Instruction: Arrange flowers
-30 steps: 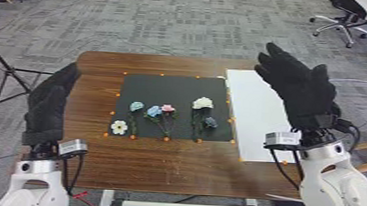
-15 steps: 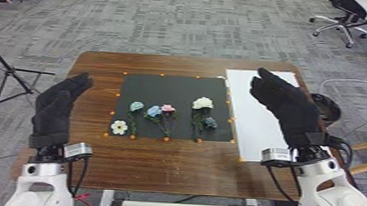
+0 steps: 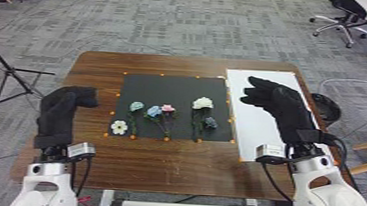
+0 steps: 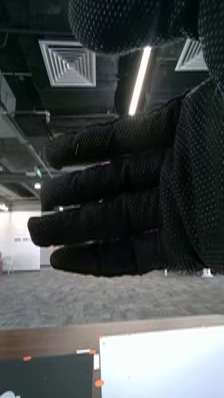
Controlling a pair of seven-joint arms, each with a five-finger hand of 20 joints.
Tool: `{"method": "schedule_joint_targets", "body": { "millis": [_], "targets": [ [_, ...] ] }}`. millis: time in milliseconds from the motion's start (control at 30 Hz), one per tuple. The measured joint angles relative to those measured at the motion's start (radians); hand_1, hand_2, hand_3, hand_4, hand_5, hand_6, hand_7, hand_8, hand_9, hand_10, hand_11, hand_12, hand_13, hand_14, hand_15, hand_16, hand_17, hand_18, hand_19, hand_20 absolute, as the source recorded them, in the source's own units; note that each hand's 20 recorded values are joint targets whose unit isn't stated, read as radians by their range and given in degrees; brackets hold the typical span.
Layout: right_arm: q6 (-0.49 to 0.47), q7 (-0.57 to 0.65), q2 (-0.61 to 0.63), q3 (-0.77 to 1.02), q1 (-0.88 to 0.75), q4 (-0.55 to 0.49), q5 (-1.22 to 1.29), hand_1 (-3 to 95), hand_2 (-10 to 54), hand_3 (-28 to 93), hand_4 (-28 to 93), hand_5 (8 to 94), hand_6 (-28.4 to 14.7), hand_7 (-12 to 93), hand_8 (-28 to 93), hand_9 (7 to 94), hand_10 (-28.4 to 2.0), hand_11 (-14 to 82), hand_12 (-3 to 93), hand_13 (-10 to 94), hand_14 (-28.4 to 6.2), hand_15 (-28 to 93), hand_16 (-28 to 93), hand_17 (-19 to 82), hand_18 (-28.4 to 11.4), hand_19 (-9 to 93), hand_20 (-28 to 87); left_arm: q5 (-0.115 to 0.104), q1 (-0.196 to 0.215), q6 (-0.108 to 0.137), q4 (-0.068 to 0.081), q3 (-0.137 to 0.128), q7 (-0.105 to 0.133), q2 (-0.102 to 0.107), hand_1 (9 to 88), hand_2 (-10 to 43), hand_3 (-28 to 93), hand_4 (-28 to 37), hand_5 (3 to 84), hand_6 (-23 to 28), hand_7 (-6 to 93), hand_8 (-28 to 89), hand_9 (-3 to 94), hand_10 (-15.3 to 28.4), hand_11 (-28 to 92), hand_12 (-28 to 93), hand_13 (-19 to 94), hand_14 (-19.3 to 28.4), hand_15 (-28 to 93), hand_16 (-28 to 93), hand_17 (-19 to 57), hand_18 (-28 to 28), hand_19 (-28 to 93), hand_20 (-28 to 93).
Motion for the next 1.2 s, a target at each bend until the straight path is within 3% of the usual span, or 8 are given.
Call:
{"method": "schedule_joint_targets", "body": {
  "millis": [167, 267, 333, 500, 700, 900, 1100, 1200],
  "targets": [
    [-0.001, -0.005, 0.004, 0.001, -0.002, 0.0, -0.019, 21.7, 3.9, 66, -15, 69.4, -0.6, 27, -6, 71.2, -14.7, 25.1, 26.3, 60, -13.5, 37, 32, 28, -16.3, 41, 48, 0.04, -0.002, 0.055, 0.0, 0.018, 0.005, 0.0, 31.1, -4.5, 66, -17.7, 67.4, -5.1, 75.0, 52, 74.9, 14.9, 79, 75, 63, 20.8, 93, 53, 17.7, 25.6, 82, 81],
    [-0.004, -0.005, 0.004, 0.01, -0.002, 0.0, -0.035, 25.1, 4.1, 66, -14, 72.5, 1.8, 60, -6, 76.9, -12.4, 52.9, 43.6, 64, -16.2, 70, 46, 27, -21.7, 64, 61, 0.047, -0.004, 0.081, 0.0, 0.018, 0.005, -0.004, 31.2, -4.3, 66, -17.6, 73.4, -5.9, 73.6, 61, 81.1, 14.3, 80, 74, 72, 20.7, 93, 54, 24.0, 28.0, 90, 77],
    [-0.025, -0.003, 0.001, 0.024, -0.001, 0.001, -0.045, 25.6, 4.1, 67, -14, 72.6, 2.8, 73, 2, 78.4, -12.0, 62.8, 56.5, 67, -18.0, 83, 55, 29, -25.1, 76, 70, 0.05, -0.004, 0.053, 0.0, 0.005, -0.001, -0.012, 30.9, -4.0, 66, -17.7, 76.0, -6.2, 72.9, 64, 83.2, 14.1, 80, 74, 75, 20.4, 93, 54, 26.8, 28.3, 93, 75],
    [-0.219, 0.044, -0.013, 0.11, 0.024, 0.014, -0.073, 25.0, 4.6, 69, -14, 75.2, 5.9, 76, 40, 86.0, -9.4, 71.1, 75.9, 76, -18.5, 92, 72, 38, -27.9, 90, 72, 0.075, 0.0, -0.109, -0.005, -0.039, -0.028, -0.036, 30.3, -3.7, 67, -18.2, 76.4, -6.3, 72.9, 65, 83.9, 13.9, 80, 74, 76, 20.4, 93, 54, 28.1, 28.4, 93, 75],
    [-0.298, 0.063, -0.002, 0.127, 0.036, 0.016, -0.08, 19.5, 4.6, 72, -14, 80.8, 8.4, 77, 65, 92.2, -7.3, 76.6, 81.9, 84, -16.8, 93, 77, 46, -27.9, 93, 75, 0.088, 0.008, -0.095, -0.015, -0.029, -0.052, -0.051, 29.5, -4.9, 68, -17.7, 74.6, -7.0, 73.1, 64, 83.3, 13.3, 80, 74, 76, 18.7, 93, 52, 34.7, 28.2, 93, 78],
    [0.067, -0.045, 0.027, -0.045, 0.011, 0.013, -0.156, 22.8, 4.6, 74, -14, 81.8, 9.1, 78, 68, 92.9, -6.2, 77.7, 80.4, 85, -15.1, 93, 77, 49, -27.4, 93, 77, 0.109, 0.019, -0.042, -0.03, -0.02, -0.07, -0.058, 40.5, -8.7, 65, 1.8, 74.8, -7.7, 73.6, 64, 83.7, 12.3, 80, 74, 77, 17.3, 93, 53, 44.3, 28.4, 93, 86],
    [0.207, -0.072, -0.027, 0.034, -0.015, 0.022, -0.197, 25.5, 6.8, 75, -13, 82.4, 9.1, 78, 67, 93.3, -6.4, 77.7, 79.9, 85, -15.4, 93, 77, 48, -27.5, 93, 75, 0.134, 0.036, -0.148, -0.037, -0.068, -0.106, -0.076, 41.8, -8.8, 63, 7.2, 75.4, -7.4, 73.6, 65, 84.0, 12.2, 80, 75, 78, 17.8, 93, 54, 43.8, 28.4, 93, 86],
    [0.212, -0.081, -0.031, 0.062, -0.015, 0.026, -0.103, 25.6, 7.1, 75, -13, 82.4, 8.9, 78, 67, 93.2, -6.6, 77.7, 79.9, 84, -15.5, 93, 77, 47, -27.5, 93, 74, 0.141, 0.038, -0.156, -0.038, -0.065, -0.108, -0.077, 41.8, -8.6, 63, 7.0, 75.3, -7.3, 73.5, 66, 84.0, 12.3, 80, 75, 78, 18.1, 93, 54, 43.4, 28.4, 93, 85]
  ]
}}
